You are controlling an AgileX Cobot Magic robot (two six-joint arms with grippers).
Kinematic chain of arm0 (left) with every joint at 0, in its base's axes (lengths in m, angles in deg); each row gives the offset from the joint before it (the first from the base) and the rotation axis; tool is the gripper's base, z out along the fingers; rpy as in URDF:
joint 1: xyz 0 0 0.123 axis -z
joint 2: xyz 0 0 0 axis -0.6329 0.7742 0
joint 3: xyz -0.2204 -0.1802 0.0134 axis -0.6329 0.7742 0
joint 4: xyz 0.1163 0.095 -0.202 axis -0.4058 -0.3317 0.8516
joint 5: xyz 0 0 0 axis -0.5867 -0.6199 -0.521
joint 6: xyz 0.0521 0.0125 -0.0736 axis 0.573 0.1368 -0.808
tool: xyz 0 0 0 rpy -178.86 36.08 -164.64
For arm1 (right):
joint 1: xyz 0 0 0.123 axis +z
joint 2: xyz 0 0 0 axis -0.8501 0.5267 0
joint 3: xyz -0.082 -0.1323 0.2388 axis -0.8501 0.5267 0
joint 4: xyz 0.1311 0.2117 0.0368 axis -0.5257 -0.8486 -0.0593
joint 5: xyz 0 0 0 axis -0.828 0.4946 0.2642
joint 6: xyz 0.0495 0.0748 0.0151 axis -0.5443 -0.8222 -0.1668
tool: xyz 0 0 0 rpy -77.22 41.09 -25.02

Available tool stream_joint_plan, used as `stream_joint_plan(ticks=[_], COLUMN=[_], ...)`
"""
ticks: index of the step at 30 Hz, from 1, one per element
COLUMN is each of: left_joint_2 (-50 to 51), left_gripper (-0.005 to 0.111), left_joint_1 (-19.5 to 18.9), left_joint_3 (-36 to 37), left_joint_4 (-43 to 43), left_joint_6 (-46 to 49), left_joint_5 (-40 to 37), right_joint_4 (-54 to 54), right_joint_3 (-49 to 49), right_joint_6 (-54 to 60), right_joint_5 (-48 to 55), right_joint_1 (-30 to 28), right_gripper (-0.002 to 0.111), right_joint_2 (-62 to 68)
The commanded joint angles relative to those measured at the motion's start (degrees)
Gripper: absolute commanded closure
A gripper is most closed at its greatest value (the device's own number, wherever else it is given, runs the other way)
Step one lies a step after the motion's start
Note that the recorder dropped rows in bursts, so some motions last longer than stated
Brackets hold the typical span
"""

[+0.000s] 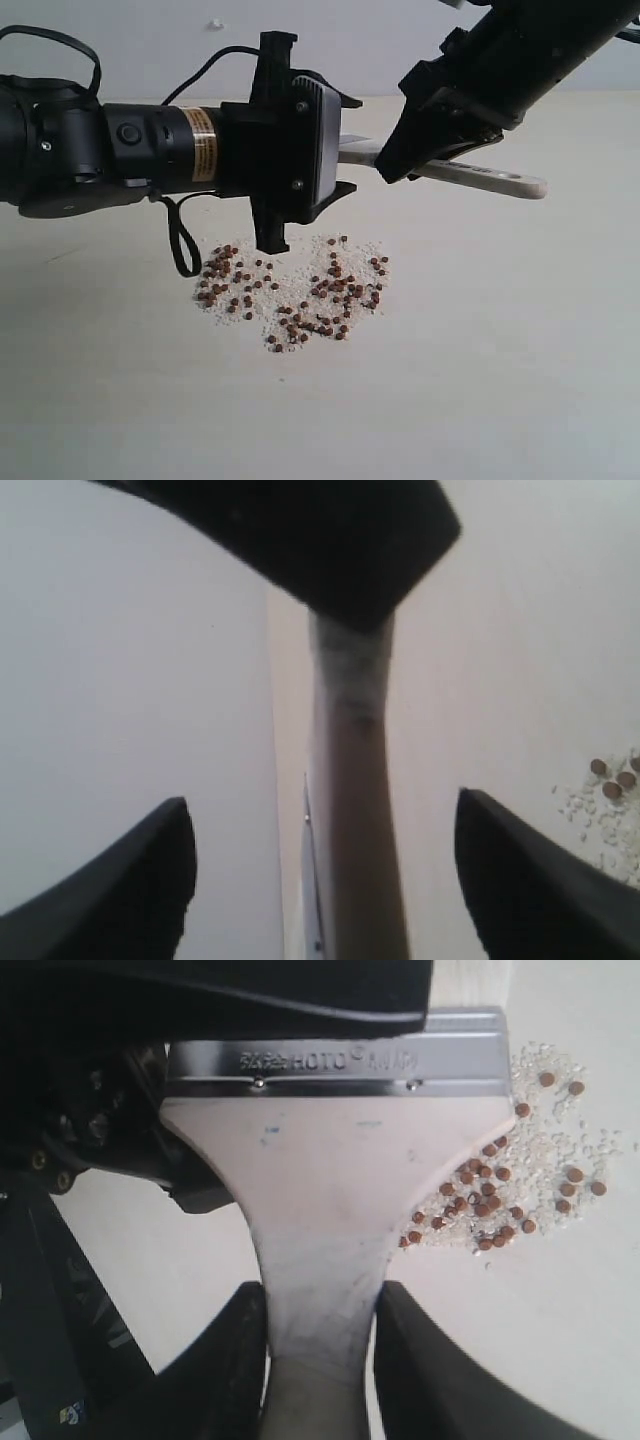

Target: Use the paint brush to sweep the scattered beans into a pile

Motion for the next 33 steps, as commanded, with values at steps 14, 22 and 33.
stream_joint_plan(ticks=[14, 22, 33], left_joint_2=[0.2, 0.2, 0.2], left_gripper=[0.107, 0.107, 0.107], left_joint_1=[0.4, 0.1, -14.8], left_joint_3=[-0.4, -0.4, -0.4], left_joint_4=[2.2, 2.1, -8.4], left_joint_6=[-0.5, -5.2, -31.4], left_joint_5=[-1.6, -8.4, 0.2], right_joint_4=[-1.5, 2.5, 2.7], right_joint_3=[-0.5, -3.5, -0.3], right_joint_6=[0.6, 2.6, 11.7], right_joint_5=[-1.6, -11.5, -31.9], right_joint_1=[0.2, 0.2, 0.2], right_gripper=[0.096, 0.038, 0.042], right_joint_2=[-0.2, -5.6, -13.3])
